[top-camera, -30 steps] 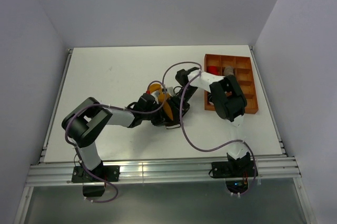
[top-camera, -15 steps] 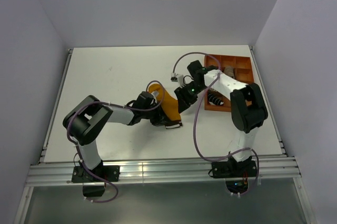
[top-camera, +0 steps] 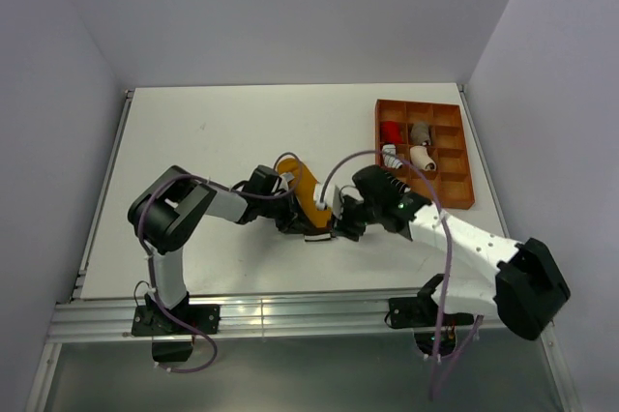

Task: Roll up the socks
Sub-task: Roll the sock at the center of the board.

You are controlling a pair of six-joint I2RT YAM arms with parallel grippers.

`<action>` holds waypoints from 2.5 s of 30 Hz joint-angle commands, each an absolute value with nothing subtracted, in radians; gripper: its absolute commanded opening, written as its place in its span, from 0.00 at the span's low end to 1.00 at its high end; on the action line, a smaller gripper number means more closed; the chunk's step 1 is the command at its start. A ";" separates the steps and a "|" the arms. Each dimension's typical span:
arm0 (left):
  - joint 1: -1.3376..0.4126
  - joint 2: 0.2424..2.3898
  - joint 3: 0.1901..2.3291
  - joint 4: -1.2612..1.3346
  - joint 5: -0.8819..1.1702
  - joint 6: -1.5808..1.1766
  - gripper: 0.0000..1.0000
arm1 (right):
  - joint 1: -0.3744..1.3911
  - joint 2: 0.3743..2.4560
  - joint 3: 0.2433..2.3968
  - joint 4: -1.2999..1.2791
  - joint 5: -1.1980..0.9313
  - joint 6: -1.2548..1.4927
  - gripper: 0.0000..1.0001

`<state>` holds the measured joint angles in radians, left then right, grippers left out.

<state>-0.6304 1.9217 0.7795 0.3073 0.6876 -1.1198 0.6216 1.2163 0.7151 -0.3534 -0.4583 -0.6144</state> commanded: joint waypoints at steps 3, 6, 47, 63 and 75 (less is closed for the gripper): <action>-0.647 2.010 0.719 0.035 0.608 -1.071 0.00 | 0.799 1.135 0.572 -0.146 -0.305 -0.767 0.56; -0.647 2.008 0.727 0.026 0.609 -1.069 0.00 | 0.889 1.147 0.531 -0.098 -0.232 -0.805 0.56; -0.637 1.913 0.782 -0.017 0.591 -0.982 0.04 | 0.829 1.503 0.865 -0.535 -0.483 -0.791 0.18; -0.635 1.632 0.709 0.058 0.218 -0.861 0.17 | 0.631 1.871 1.181 -0.998 -0.802 -0.937 0.18; -0.649 1.468 0.572 0.262 0.195 -0.811 0.21 | 0.549 2.065 1.390 -1.199 -0.885 -0.965 0.18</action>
